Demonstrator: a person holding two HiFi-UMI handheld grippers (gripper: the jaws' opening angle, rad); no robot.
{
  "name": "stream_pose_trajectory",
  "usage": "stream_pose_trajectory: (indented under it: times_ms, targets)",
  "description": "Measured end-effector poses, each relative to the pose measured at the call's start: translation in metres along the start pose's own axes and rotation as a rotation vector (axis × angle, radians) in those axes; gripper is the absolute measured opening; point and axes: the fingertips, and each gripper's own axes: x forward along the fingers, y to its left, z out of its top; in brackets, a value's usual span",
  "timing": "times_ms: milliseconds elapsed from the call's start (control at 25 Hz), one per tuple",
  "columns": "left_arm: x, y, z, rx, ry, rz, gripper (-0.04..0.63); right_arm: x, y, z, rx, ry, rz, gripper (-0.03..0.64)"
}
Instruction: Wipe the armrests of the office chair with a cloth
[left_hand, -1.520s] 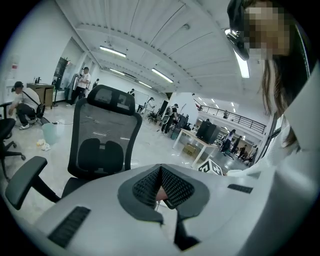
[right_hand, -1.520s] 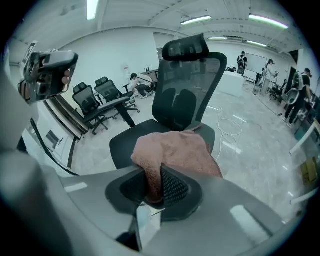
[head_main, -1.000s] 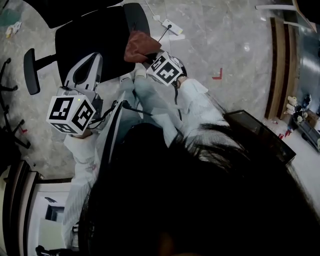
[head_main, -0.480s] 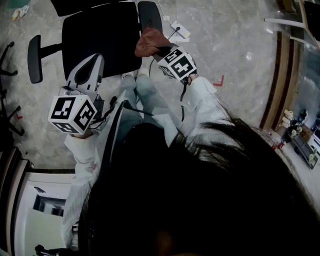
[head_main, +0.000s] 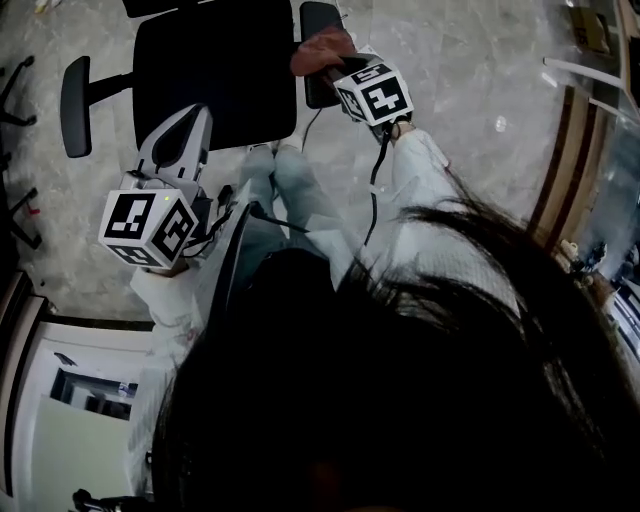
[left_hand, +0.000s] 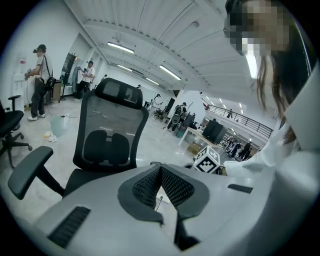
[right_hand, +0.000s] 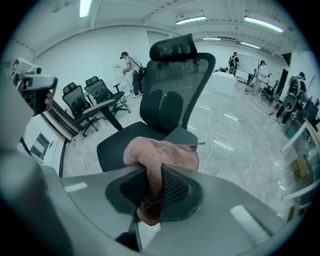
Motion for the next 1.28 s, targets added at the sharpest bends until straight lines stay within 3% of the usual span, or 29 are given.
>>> stream_pose_trajectory:
  times_ms: [280,480,640,840,1080,1280]
  targets:
    - [0.003,0.007,-0.003,-0.02,0.008,0.037,0.003,0.042,-0.074,0.064,0.01,-0.001,-0.123,0.044]
    - [0.002,0.02,-0.006,-0.029,0.007,0.053,0.003,0.066,-0.08,0.079,0.018,0.051,-0.135,0.044]
    - [-0.001,-0.005,-0.013,-0.013,-0.003,0.042,0.003,0.046,-0.054,0.051,-0.027,0.074,-0.057,0.044]
    - [0.006,0.001,0.005,-0.003,-0.015,0.002,0.003,0.04,-0.005,0.036,-0.096,0.125,0.013,0.044]
    - [-0.006,-0.022,0.009,0.022,-0.031,-0.042,0.003,0.003,0.055,-0.017,-0.079,0.121,0.093,0.044]
    - [-0.009,-0.039,0.012,0.052,-0.035,-0.083,0.003,-0.023,0.082,-0.049,-0.029,0.079,0.1,0.044]
